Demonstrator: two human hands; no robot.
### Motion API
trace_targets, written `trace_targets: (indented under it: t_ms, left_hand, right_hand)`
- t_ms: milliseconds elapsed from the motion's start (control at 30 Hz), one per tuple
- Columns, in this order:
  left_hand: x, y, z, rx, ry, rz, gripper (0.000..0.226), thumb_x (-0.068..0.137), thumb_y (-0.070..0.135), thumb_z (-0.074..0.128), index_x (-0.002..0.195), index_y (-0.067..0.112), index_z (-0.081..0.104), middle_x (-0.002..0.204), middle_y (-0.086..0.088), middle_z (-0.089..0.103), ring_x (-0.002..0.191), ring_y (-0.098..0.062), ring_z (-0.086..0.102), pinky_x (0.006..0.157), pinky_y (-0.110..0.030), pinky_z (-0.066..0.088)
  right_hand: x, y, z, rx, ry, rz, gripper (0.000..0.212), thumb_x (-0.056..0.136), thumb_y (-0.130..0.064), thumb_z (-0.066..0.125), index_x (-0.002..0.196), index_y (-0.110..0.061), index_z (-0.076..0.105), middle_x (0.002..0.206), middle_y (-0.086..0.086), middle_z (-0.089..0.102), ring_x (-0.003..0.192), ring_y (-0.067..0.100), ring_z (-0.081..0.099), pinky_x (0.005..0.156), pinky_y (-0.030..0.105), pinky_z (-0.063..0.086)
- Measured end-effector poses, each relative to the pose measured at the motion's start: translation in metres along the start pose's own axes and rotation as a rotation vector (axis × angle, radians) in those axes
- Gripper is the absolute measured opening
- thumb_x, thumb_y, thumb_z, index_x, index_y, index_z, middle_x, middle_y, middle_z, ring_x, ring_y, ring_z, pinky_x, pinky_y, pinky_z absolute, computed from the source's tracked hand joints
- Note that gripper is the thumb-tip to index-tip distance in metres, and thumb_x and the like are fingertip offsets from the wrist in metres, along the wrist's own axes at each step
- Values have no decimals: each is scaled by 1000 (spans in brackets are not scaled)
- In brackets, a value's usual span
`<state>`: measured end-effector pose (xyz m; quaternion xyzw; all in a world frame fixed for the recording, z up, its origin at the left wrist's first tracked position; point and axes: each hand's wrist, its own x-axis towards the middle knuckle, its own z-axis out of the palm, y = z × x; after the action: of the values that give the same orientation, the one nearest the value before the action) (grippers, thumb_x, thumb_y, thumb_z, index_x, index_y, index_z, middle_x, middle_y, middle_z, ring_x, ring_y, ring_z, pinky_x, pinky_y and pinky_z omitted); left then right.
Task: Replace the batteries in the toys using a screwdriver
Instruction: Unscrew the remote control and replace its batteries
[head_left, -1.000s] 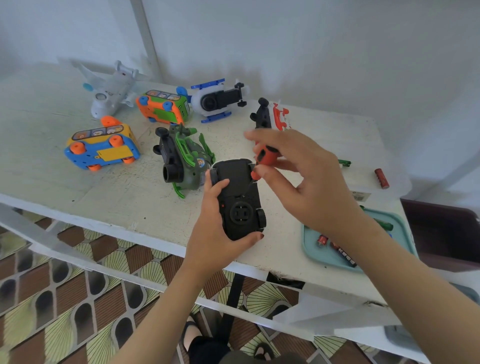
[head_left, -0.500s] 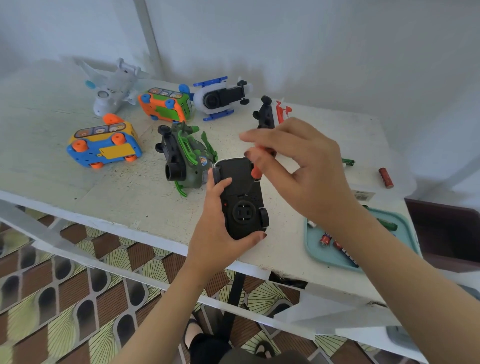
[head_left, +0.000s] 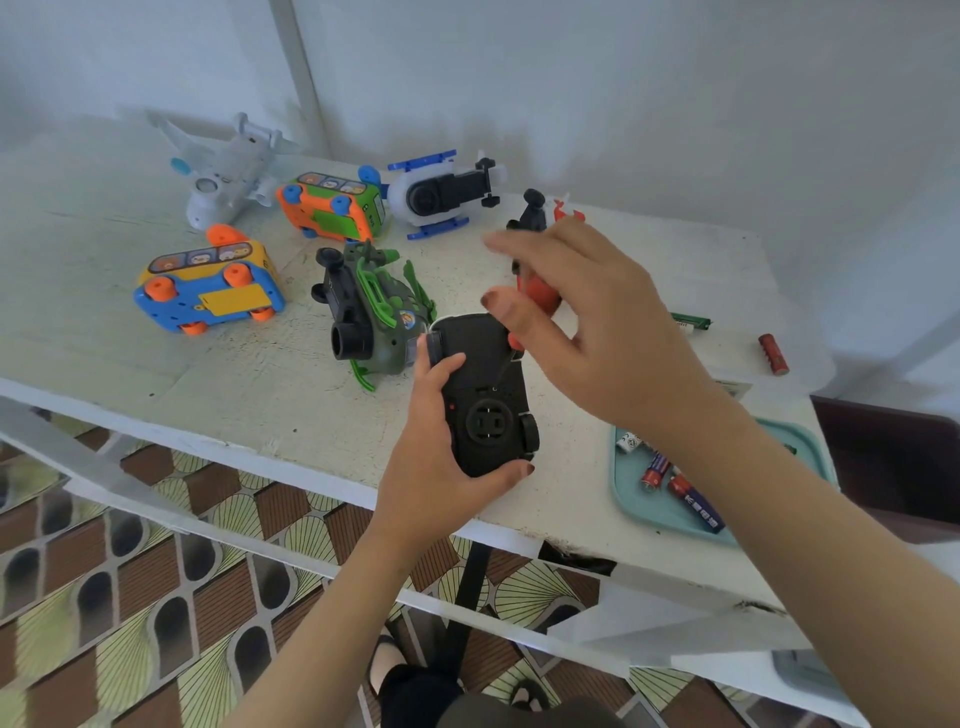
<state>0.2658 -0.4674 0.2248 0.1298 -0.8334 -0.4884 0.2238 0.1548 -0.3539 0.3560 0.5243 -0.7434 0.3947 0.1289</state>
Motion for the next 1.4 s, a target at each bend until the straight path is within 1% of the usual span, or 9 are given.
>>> trace_targets:
  t_ms: [167, 267, 367, 600, 833, 967, 1167, 1333, 1400]
  left_hand:
    - [-1, 0, -1, -12, -9, -7, 101, 60, 48, 82, 142, 38, 24, 160, -2, 18, 133, -7, 43, 100, -31, 50]
    - [-1, 1, -1, -15, -10, -18, 102, 59, 48, 83, 142, 39, 24, 158, -5, 22, 132, -8, 45, 100, -36, 50]
    - [-1, 1, -1, -7, -7, -10, 102, 59, 49, 82, 142, 37, 24, 158, -5, 21, 133, -9, 43, 101, -33, 49]
    - [-1, -1, -1, 0, -3, -5, 102, 62, 35, 89, 142, 34, 25, 160, -2, 17, 129, 0, 44, 98, -16, 45]
    - [0, 1, -1, -34, -12, -7, 101, 59, 48, 82, 142, 35, 25, 159, -6, 21, 132, -4, 44, 102, -22, 46]
    - [0, 0, -1, -36, -17, -9, 101, 60, 50, 81, 142, 36, 25, 159, -6, 21, 134, -5, 41, 103, -24, 45]
    - [0, 0, -1, -10, -7, -7, 99, 58, 51, 81, 139, 41, 24, 158, -6, 21, 132, -5, 43, 101, -20, 45]
    - [0, 0, -1, -24, -14, -6, 100, 59, 49, 82, 140, 40, 23, 159, -6, 22, 132, -6, 45, 101, -25, 47]
    - [0, 0, -1, -28, -16, -9, 101, 60, 48, 83, 141, 39, 23, 158, -6, 23, 131, -6, 46, 100, -25, 48]
  right_hand:
    - [0, -3, -7, 214, -243, 58, 57, 97, -15, 36, 151, -6, 21, 107, 12, 60, 106, 24, 57, 103, 30, 39]
    - [-1, -5, -6, 282, -202, 52, 56, 94, -11, 47, 148, -8, 32, 123, 4, 63, 109, 11, 62, 93, 32, 51]
    - [-3, -3, -3, 127, -80, -37, 45, 93, -13, 54, 137, -6, 49, 106, -1, 68, 82, -3, 60, 83, 27, 52]
    - [-1, -3, 0, -62, -41, -67, 45, 95, -27, 57, 138, -14, 51, 76, 2, 61, 72, 16, 56, 72, 35, 49]
    - [-7, -5, -8, 358, -230, 76, 58, 93, -2, 45, 149, -10, 31, 133, -10, 50, 129, 3, 48, 101, 18, 44]
    - [-11, -6, -9, 276, -238, 37, 60, 90, 0, 53, 146, -13, 37, 128, 2, 61, 118, 8, 57, 96, 20, 48]
    - [-21, 0, -1, 5, 66, -85, 36, 88, -17, 69, 123, -11, 63, 87, 4, 67, 79, 17, 64, 73, 36, 54]
    - [-20, -1, -3, 81, 72, -135, 37, 95, -7, 49, 130, 3, 54, 128, 6, 56, 113, 12, 57, 99, 20, 44]
    - [-20, -5, -5, 159, 29, -105, 40, 94, -2, 48, 133, 3, 51, 130, 6, 57, 108, 13, 62, 98, 18, 45]
